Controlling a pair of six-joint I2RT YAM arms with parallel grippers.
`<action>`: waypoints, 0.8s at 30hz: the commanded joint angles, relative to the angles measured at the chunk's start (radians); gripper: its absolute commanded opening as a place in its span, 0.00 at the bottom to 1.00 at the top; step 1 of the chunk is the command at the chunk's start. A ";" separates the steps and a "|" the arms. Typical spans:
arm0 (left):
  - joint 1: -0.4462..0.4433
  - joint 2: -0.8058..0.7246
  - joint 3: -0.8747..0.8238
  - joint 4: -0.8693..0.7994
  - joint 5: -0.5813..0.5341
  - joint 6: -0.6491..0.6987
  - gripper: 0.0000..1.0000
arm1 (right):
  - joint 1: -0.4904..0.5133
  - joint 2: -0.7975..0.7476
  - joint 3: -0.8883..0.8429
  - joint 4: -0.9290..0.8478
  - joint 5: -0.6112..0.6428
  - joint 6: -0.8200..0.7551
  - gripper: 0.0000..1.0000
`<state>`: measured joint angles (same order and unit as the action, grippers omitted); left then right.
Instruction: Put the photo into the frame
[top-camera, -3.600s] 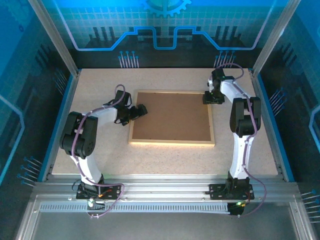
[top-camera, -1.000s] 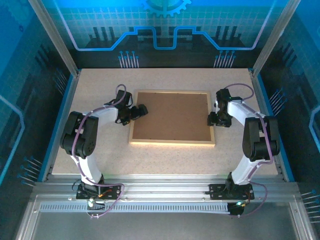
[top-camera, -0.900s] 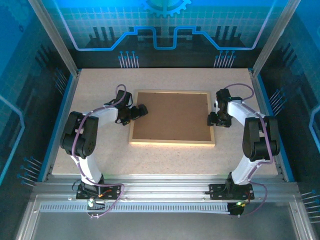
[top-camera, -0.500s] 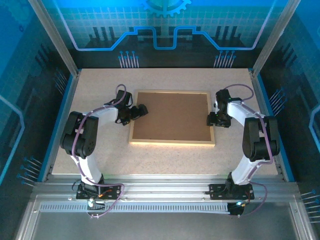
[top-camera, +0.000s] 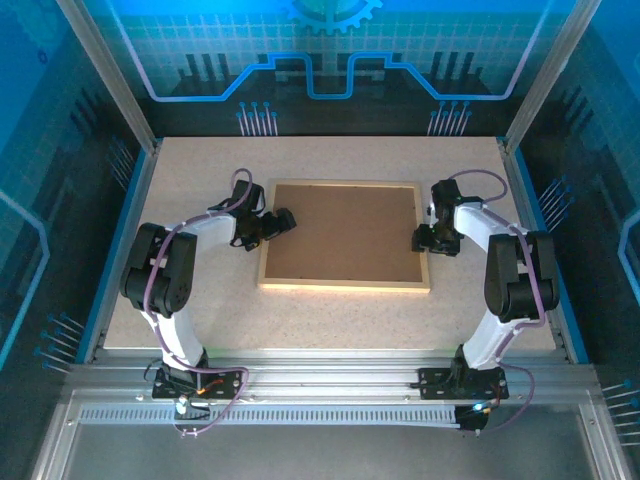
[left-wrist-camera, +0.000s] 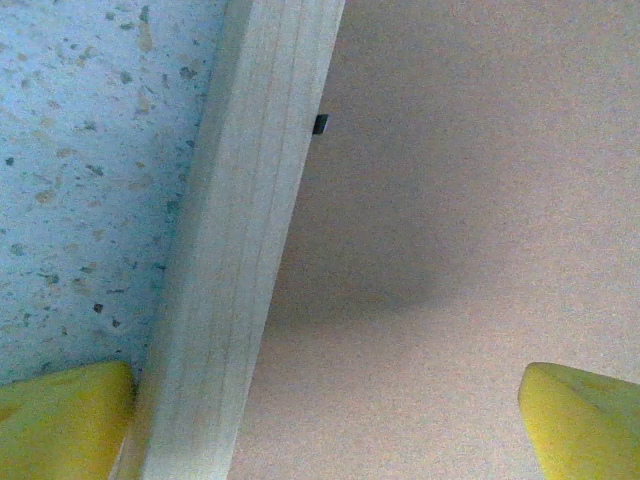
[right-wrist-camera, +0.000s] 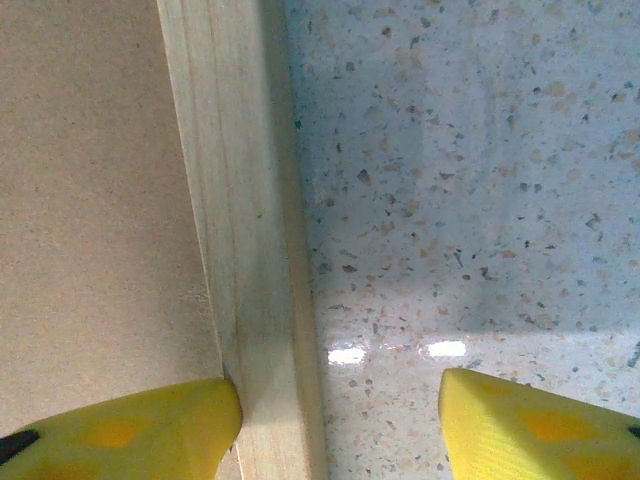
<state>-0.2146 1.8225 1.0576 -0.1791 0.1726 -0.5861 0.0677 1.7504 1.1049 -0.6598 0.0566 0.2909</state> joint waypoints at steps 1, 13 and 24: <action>-0.042 0.017 -0.015 0.091 0.114 -0.020 0.99 | 0.047 0.071 -0.055 0.022 -0.094 0.026 0.62; -0.042 0.006 -0.022 0.086 0.111 -0.012 0.99 | 0.071 0.021 -0.026 -0.016 0.008 0.012 0.61; -0.041 0.008 -0.018 0.081 0.106 -0.004 0.99 | 0.003 -0.122 0.004 -0.112 0.067 -0.023 0.61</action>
<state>-0.2165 1.8221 1.0565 -0.1738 0.1726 -0.5961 0.0959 1.6653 1.1015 -0.7341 0.1032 0.2794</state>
